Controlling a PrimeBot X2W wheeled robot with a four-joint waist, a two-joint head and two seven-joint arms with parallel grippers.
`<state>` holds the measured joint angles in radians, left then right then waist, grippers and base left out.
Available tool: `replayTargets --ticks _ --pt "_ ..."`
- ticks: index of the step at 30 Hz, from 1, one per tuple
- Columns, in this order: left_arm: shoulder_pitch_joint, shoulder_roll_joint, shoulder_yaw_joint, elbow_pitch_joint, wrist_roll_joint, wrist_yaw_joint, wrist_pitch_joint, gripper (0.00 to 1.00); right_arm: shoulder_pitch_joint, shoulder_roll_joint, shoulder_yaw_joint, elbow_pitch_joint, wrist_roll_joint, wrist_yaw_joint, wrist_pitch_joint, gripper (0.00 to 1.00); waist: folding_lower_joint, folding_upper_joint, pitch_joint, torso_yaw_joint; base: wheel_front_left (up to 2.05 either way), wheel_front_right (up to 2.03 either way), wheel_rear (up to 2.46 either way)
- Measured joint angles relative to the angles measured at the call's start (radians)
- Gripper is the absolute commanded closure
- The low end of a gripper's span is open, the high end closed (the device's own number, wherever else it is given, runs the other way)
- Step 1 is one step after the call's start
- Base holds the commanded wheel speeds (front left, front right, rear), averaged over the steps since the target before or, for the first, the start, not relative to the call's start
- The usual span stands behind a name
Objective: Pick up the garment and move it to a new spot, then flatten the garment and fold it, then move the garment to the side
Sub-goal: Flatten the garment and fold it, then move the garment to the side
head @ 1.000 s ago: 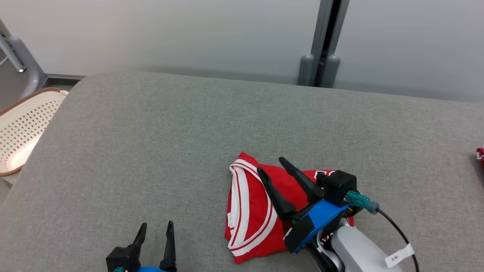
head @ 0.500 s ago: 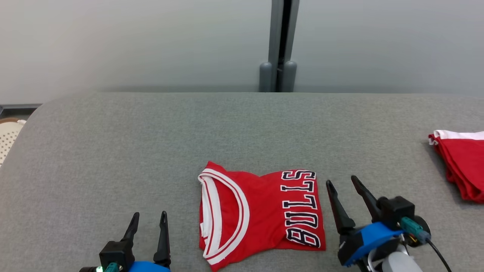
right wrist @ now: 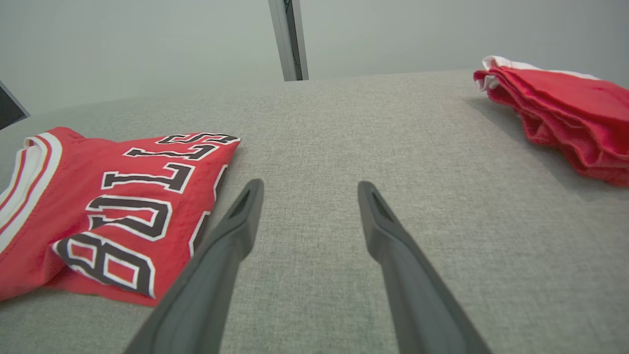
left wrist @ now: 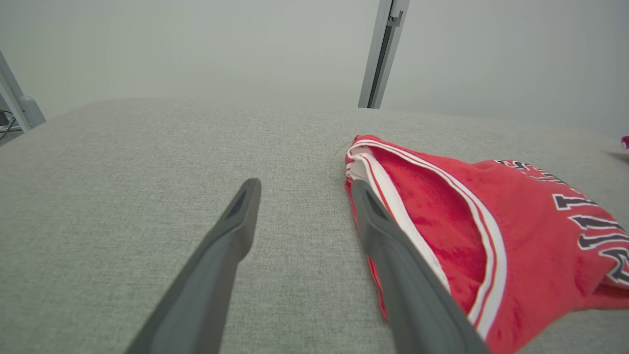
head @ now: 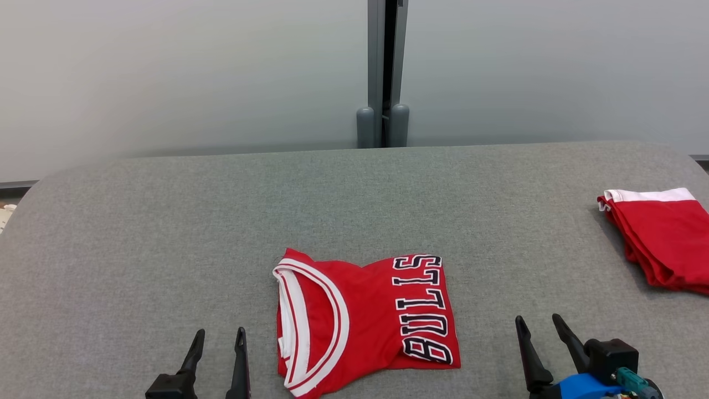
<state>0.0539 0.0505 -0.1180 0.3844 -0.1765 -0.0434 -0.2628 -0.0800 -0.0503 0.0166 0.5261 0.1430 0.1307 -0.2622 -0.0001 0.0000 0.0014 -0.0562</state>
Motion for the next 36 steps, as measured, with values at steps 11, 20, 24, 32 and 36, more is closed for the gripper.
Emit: replayTargets --ticks 11,20,24,32,36 --pt "0.003 0.000 -0.017 0.000 -0.008 -0.001 0.000 0.00 -0.014 0.000 0.062 0.063 0.028 0.000 0.000 0.00 0.0000 0.0000 0.010 0.013 0.00 0.00 0.00" --pt "0.002 0.000 -0.022 0.017 -0.008 -0.010 0.000 0.00 -0.202 0.000 0.160 0.137 0.082 0.000 0.000 0.00 0.0001 0.0000 0.015 0.044 0.00 0.00 0.00" --pt "-0.003 0.000 -0.028 0.023 -0.007 -0.014 0.000 0.00 -0.254 0.001 0.203 0.243 0.113 0.000 0.027 0.00 0.0001 0.0000 0.021 0.069 0.00 0.00 0.00" --pt "-0.006 0.000 -0.039 0.035 0.002 -0.018 0.000 0.00 -0.309 0.000 0.269 0.457 0.119 0.000 0.157 0.24 0.0001 0.0000 0.043 0.108 0.00 0.00 0.00" --pt "-0.006 0.000 -0.025 0.035 0.000 -0.018 0.000 0.00 -0.321 -0.002 0.295 0.473 0.142 0.000 0.131 1.00 0.0001 0.0000 0.048 0.103 0.00 0.00 0.00"
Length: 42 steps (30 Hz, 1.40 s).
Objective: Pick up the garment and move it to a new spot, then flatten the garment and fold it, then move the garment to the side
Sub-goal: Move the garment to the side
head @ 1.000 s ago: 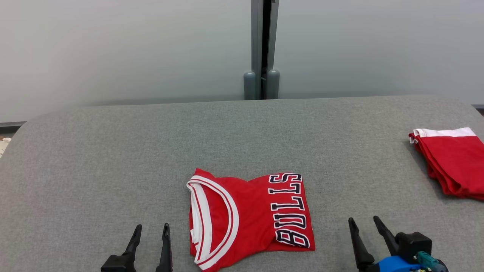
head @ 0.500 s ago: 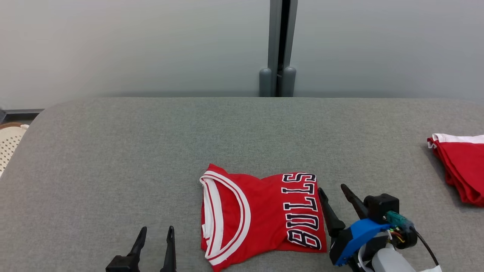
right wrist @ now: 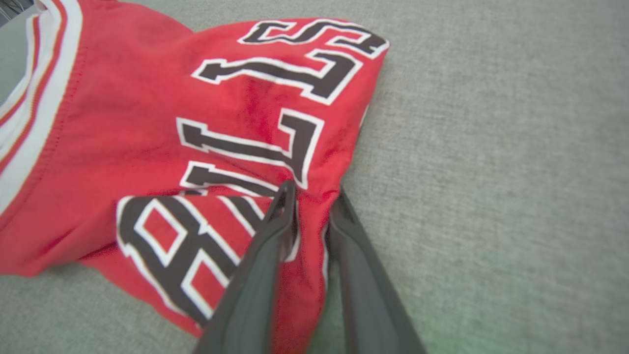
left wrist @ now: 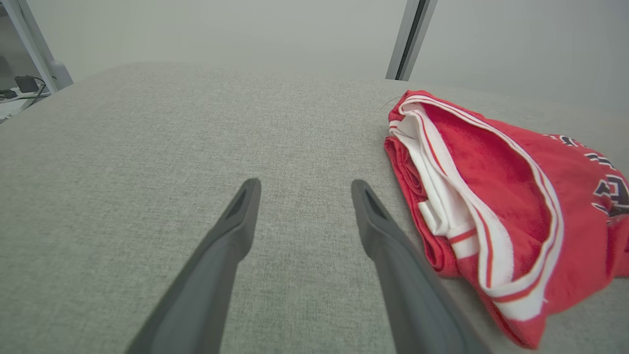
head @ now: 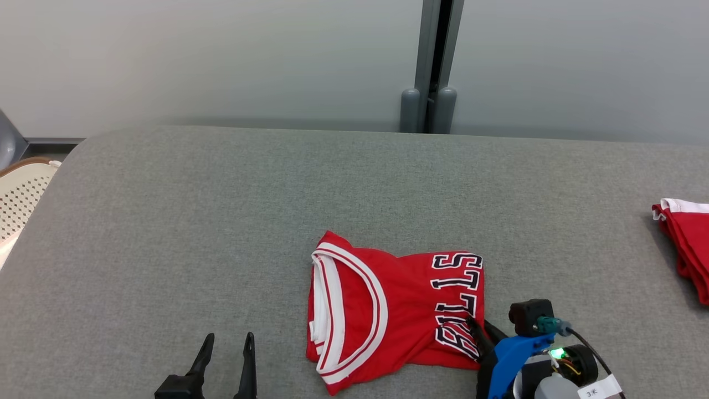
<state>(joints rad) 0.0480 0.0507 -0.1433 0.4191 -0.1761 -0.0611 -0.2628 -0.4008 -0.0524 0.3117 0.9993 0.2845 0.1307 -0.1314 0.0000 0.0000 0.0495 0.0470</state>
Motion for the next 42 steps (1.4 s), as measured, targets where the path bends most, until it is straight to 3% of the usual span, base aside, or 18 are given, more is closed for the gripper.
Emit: replayTargets --ticks 8,22,28,34,42 --pt "0.002 0.000 0.003 -0.013 -0.013 0.002 0.000 0.00 -0.026 0.009 -0.044 0.052 -0.024 0.001 -0.102 1.00 0.0000 0.0000 0.003 -0.082 0.00 0.00 0.00" --pt "-0.044 0.000 -0.067 -0.051 -0.022 -0.019 0.000 0.00 -0.042 0.007 -0.086 0.068 -0.064 0.001 -0.128 1.00 0.0001 0.0000 0.053 -0.423 0.00 0.00 0.00" --pt "-0.066 0.000 -0.103 -0.050 -0.025 -0.028 0.000 0.00 -0.042 0.005 -0.102 0.063 -0.066 0.001 -0.128 1.00 0.0001 0.0000 0.054 -0.530 0.00 0.00 0.00" --pt "-0.072 -0.002 -0.159 -0.040 -0.007 -0.044 0.000 0.00 -0.046 0.004 -0.122 0.059 -0.083 0.001 -0.128 1.00 0.0000 0.0000 0.053 -0.564 0.00 0.00 0.00" --pt "-0.074 -0.001 -0.157 -0.016 0.027 -0.053 0.000 0.00 -0.195 0.003 -0.123 0.004 -0.140 0.000 -0.129 1.00 0.0000 0.0000 0.088 -0.536 0.00 0.00 0.00"
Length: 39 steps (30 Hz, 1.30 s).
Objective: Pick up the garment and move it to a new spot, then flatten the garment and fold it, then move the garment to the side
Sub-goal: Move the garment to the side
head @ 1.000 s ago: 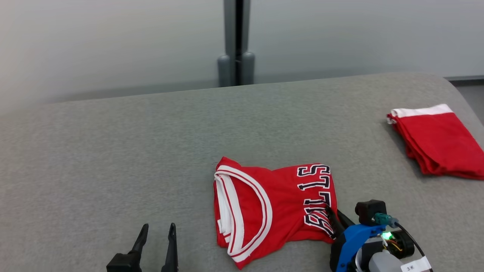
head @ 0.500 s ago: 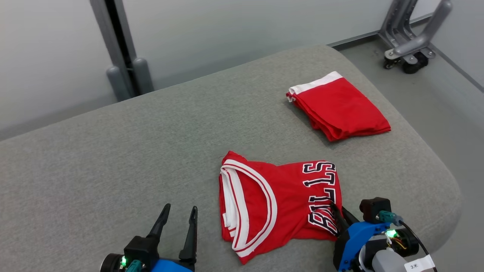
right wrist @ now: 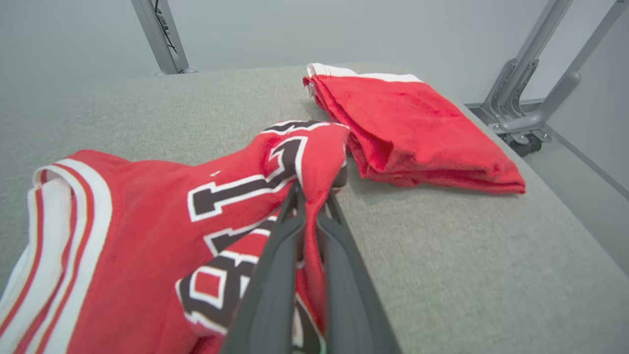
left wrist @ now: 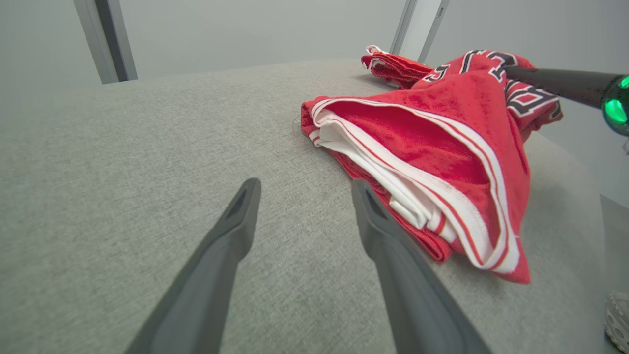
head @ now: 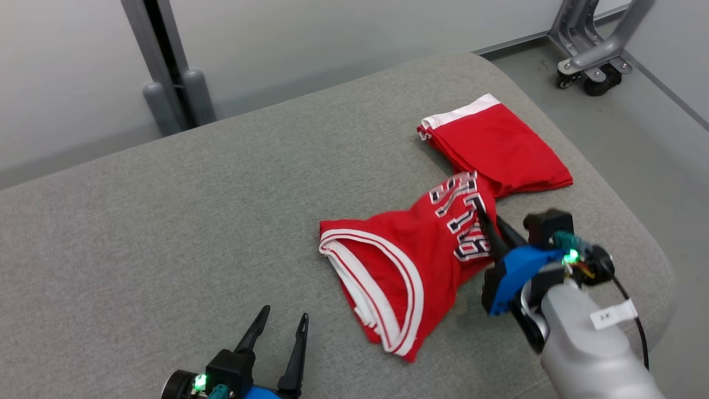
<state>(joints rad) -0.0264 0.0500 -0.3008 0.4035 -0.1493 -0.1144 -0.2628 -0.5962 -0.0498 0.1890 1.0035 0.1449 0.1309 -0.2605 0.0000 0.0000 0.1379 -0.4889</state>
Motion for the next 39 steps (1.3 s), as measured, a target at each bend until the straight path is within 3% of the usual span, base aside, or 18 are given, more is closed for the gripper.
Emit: replayTargets --ticks 6,10,14,15,16,19,20,22,25,29,35,39 --pt "-0.016 0.008 0.024 0.013 0.031 -0.009 0.000 0.00 -0.210 -0.025 -0.101 0.014 -0.102 0.000 0.042 1.00 0.0000 0.0000 0.037 0.043 0.00 0.00 0.00" --pt "-0.033 0.014 0.029 0.014 0.044 -0.010 0.000 0.00 -0.309 -0.097 -0.225 0.038 -0.219 0.000 0.080 1.00 0.0000 0.0000 0.064 0.075 0.00 0.00 0.00" --pt "-0.055 0.020 0.030 0.015 0.047 -0.010 0.000 0.00 -0.335 -0.190 -0.420 0.037 -0.353 0.000 0.136 1.00 0.0001 0.0000 0.091 0.108 0.00 0.00 0.00" --pt "-0.060 0.022 0.031 0.015 0.047 -0.010 0.000 0.00 -0.333 -0.203 -0.475 0.028 -0.386 0.000 0.148 0.75 0.0001 0.0000 0.098 0.116 0.00 0.00 0.00" --pt "-0.064 0.023 0.034 0.016 0.047 -0.011 0.000 0.00 -0.329 -0.210 -0.532 0.011 -0.424 0.000 0.159 0.00 0.0000 0.0000 0.104 0.123 0.00 0.00 0.00" --pt "-0.070 0.026 0.048 0.018 0.047 -0.011 0.000 0.00 -0.304 -0.197 -0.684 -0.050 -0.528 0.000 0.179 0.00 0.0001 0.0000 0.118 0.139 0.00 0.00 0.00" --pt "-0.078 0.028 0.072 0.019 0.049 -0.012 0.000 0.00 -0.273 -0.117 -0.791 -0.100 -0.628 0.000 0.152 0.00 0.0001 0.0000 0.122 0.147 0.00 0.00 0.00" --pt "-0.078 0.028 0.088 0.018 0.052 -0.012 0.000 0.00 -0.263 -0.082 -0.811 -0.110 -0.658 0.000 0.114 0.00 0.0000 0.0000 0.119 0.148 0.00 0.00 0.00" --pt "-0.078 0.026 0.124 0.016 0.053 -0.011 0.000 0.00 -0.250 -0.029 -0.782 -0.089 -0.671 0.000 0.028 0.00 0.0000 0.0000 0.108 0.151 0.00 0.00 0.00" --pt "-0.077 0.023 0.164 0.013 0.053 -0.005 0.000 0.00 -0.216 -0.005 -0.689 -0.057 -0.607 0.000 0.001 0.00 0.0000 0.0000 0.092 0.164 0.00 0.00 0.00" --pt "-0.070 0.017 0.232 0.005 0.049 0.012 0.000 0.00 -0.082 0.000 -0.368 -0.178 -0.271 0.000 -0.001 0.00 0.0000 0.0000 0.074 0.208 0.00 0.00 0.00" --pt "-0.058 0.012 0.269 -0.002 0.044 0.021 0.000 0.00 0.044 0.000 -0.233 -0.268 -0.134 0.000 -0.001 0.00 0.0000 0.0000 0.058 0.243 0.00 0.00 0.00"
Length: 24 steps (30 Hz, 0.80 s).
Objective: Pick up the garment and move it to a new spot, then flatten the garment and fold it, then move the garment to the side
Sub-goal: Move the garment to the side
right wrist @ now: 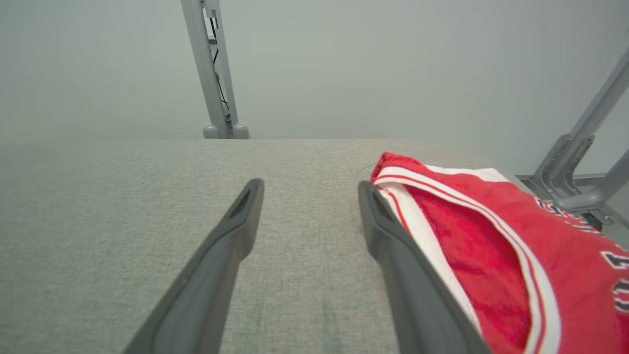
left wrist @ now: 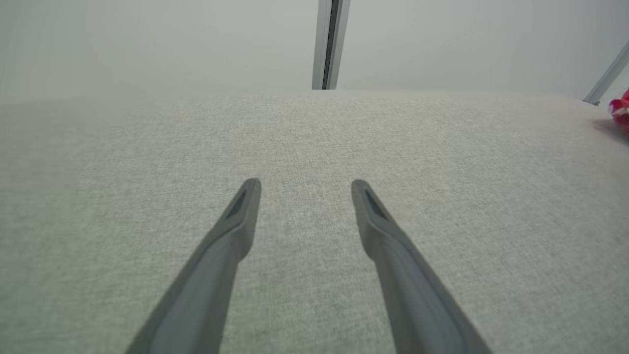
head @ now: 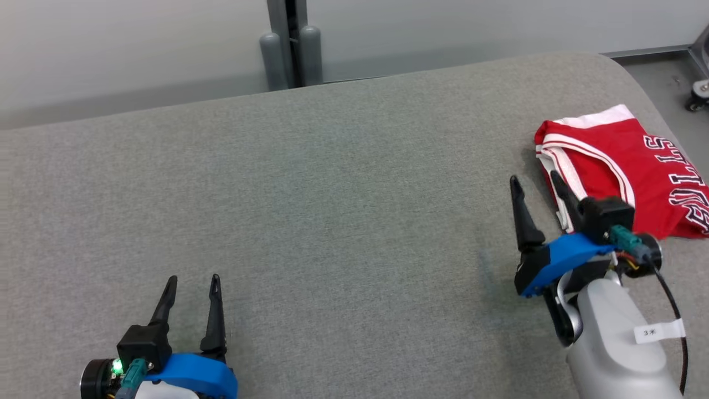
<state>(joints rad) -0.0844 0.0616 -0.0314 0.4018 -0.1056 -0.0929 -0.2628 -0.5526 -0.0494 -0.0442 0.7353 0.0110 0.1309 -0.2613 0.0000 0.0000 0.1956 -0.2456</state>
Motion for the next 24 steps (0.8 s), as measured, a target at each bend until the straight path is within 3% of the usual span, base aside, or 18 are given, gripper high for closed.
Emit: replayTargets --ticks 8,24 --pt "0.016 -0.007 0.054 -0.008 -0.013 0.014 0.000 0.00 0.158 0.001 0.109 -0.093 0.101 0.000 0.000 0.00 0.0000 0.0000 -0.032 0.074 0.00 0.00 0.00" --pt "0.046 -0.010 0.056 0.027 -0.089 0.031 0.000 0.00 0.263 0.000 0.103 -0.145 0.144 0.000 0.000 0.00 -0.0001 0.0000 -0.107 0.147 0.00 0.00 0.00"
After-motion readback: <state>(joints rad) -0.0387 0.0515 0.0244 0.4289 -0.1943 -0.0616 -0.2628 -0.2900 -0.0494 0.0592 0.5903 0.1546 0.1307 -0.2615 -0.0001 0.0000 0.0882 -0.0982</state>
